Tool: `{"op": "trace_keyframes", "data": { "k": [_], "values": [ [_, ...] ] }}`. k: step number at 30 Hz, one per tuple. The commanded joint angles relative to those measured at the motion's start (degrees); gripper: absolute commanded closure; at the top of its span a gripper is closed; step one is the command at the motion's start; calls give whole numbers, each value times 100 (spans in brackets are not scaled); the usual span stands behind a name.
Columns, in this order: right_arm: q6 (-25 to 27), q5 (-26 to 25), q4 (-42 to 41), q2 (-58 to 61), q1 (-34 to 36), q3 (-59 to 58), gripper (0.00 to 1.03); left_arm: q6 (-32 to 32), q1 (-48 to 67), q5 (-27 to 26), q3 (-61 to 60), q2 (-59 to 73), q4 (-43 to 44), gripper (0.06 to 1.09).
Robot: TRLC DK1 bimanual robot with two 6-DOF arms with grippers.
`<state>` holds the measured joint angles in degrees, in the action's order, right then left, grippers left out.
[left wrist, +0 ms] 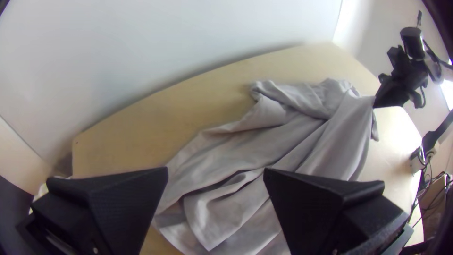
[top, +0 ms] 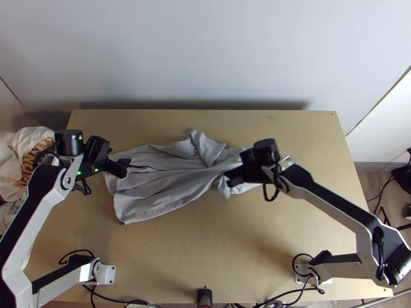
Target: Fold the t-shirt
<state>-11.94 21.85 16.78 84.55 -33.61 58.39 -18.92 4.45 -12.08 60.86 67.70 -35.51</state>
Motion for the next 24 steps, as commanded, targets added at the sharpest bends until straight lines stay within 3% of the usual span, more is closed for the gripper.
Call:
{"op": "trace_keyframes", "data": {
  "k": [1, 12, 15, 19, 24],
  "values": [
    [210, -22, 511, -229, 548, 463, 100, 2, 135, -5, -66, 6, -9, 10],
    [175, -22, 827, -334, 803, 946, 100, -270, 417, -418, -593, -591, -774, 10],
    [184, -22, 915, -282, 900, 1157, 100, -332, 742, -761, -936, -855, -1195, 10],
    [122, -31, 924, -255, 759, 1113, 100, -341, 1876, -621, -1700, -1330, -1275, 10],
    [8, -31, 889, -255, 645, 1078, 100, -349, 2130, -621, -1964, -1295, -1468, 10]
  ]
}}
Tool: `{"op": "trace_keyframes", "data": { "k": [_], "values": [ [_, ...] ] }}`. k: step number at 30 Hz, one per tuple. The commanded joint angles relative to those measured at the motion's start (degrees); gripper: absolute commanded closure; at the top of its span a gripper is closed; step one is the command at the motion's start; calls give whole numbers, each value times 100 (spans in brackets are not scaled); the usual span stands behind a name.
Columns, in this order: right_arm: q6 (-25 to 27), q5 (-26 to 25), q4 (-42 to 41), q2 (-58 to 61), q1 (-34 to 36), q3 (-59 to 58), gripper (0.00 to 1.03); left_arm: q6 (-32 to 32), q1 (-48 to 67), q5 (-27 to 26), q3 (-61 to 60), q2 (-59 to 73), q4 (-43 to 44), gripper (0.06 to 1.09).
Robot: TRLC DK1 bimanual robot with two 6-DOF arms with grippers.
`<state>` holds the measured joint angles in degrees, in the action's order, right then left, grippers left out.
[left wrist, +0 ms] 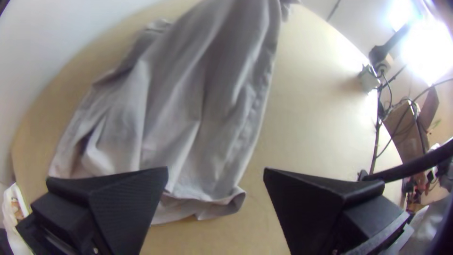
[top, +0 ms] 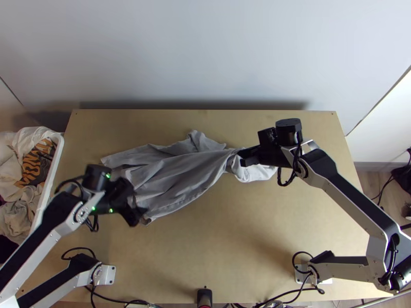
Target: Fold the t-shirt
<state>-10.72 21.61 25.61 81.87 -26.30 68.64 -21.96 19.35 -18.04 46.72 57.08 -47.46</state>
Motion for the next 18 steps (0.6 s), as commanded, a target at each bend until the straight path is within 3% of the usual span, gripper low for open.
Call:
{"op": "trace_keyframes", "data": {
  "k": [1, 10, 16, 18],
  "values": [
    [-141, -7, 23, 14, -68, 62, 100, -107, 666, -24, -620, -294, -246, 10],
    [-114, -16, 32, -197, -41, -44, 100, -819, -626, 161, -901, 75, -167, 10],
    [-79, -16, 32, -294, -33, -123, 100, -555, -802, 55, -928, 418, -26, 10],
    [-35, -25, 32, -320, -33, -167, 100, -406, -925, -208, -831, 629, 0, 10]
  ]
}}
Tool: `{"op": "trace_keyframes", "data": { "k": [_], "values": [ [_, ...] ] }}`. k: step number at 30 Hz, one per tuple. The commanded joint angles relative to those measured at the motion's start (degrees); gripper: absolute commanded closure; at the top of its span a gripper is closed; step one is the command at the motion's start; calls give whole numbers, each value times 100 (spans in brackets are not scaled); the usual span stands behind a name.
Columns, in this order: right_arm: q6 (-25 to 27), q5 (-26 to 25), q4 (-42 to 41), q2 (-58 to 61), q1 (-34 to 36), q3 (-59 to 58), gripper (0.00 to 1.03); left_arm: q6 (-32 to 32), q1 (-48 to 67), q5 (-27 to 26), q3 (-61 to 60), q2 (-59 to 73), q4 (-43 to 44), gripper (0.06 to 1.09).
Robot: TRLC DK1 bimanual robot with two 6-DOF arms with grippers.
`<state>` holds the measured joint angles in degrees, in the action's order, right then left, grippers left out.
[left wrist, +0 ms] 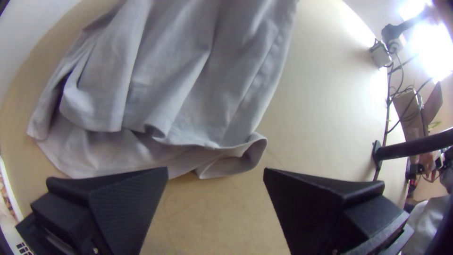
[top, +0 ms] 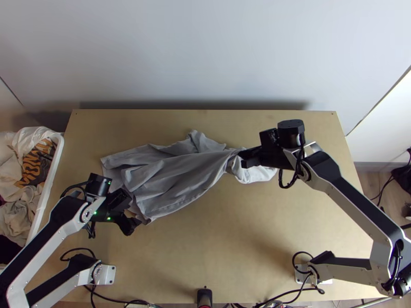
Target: Fold the t-shirt
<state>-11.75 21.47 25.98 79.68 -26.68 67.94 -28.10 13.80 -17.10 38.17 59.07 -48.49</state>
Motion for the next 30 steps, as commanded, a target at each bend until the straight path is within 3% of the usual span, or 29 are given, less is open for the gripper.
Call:
{"op": "trace_keyframes", "data": {
  "k": [1, 9, 23, 30],
  "values": [
    [76, -20, -5, -111, 5, -123, 100, 287, -413, -478, 85, 588, 68, 10],
    [199, -91, -14, -198, 13, -282, 100, 1210, -361, -1454, 314, 1019, 24, 10],
    [252, -126, -5, -409, 84, -308, 100, 1298, -238, -1287, 366, 1854, 138, 10],
    [252, -126, -14, -409, 84, -334, 100, 1474, -264, -1559, 586, 1775, 375, 10]
  ]
}}
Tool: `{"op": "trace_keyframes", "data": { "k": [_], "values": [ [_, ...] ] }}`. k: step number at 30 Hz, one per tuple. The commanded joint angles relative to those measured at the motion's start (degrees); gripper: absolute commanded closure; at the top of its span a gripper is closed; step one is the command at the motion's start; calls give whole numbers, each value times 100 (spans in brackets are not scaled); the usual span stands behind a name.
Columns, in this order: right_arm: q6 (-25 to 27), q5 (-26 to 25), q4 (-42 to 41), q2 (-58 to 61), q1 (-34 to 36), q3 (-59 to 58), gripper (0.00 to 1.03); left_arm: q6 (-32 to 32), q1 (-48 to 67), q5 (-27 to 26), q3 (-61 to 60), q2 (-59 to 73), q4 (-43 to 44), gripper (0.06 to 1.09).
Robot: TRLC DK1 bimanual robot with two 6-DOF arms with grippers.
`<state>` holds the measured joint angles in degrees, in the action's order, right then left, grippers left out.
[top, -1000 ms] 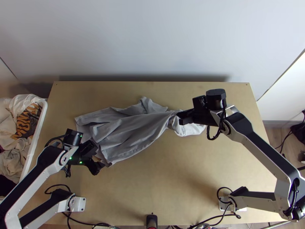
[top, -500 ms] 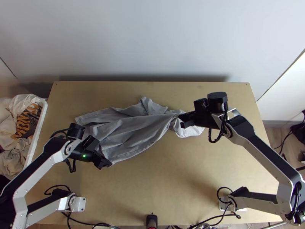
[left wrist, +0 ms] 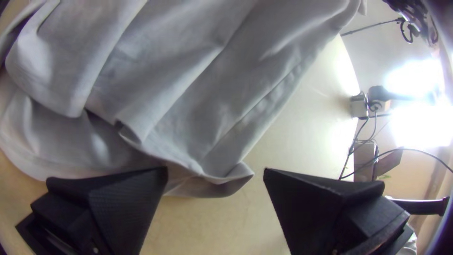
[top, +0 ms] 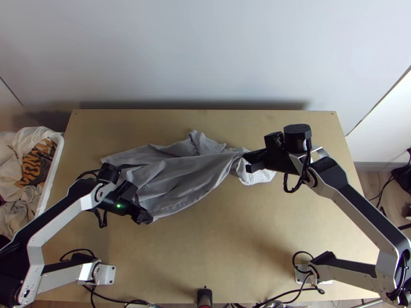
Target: Fold the t-shirt
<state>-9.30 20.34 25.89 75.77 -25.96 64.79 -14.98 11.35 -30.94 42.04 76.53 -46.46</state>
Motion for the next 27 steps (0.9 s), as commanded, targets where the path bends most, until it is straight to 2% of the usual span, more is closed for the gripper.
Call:
{"op": "trace_keyframes", "data": {
  "k": [1, 9, 12, 17, 27],
  "values": [
    [7, -12, -5, -18, 3, -20, 100, 189, -54, -193, 278, 28, 190, 10],
    [7, -12, -5, -18, 20, -63, 100, 408, 359, -457, 313, 151, 480, 10],
    [7, -12, -5, -1, 29, -11, 100, 426, 860, -448, 199, 178, 471, 10],
    [7, -12, -5, -9, 73, -2, 100, 356, 948, -431, 146, 248, 453, 10],
    [-10, -4, -5, -18, 152, 24, 100, 74, 552, 299, 50, 72, 436, 10]
  ]
}}
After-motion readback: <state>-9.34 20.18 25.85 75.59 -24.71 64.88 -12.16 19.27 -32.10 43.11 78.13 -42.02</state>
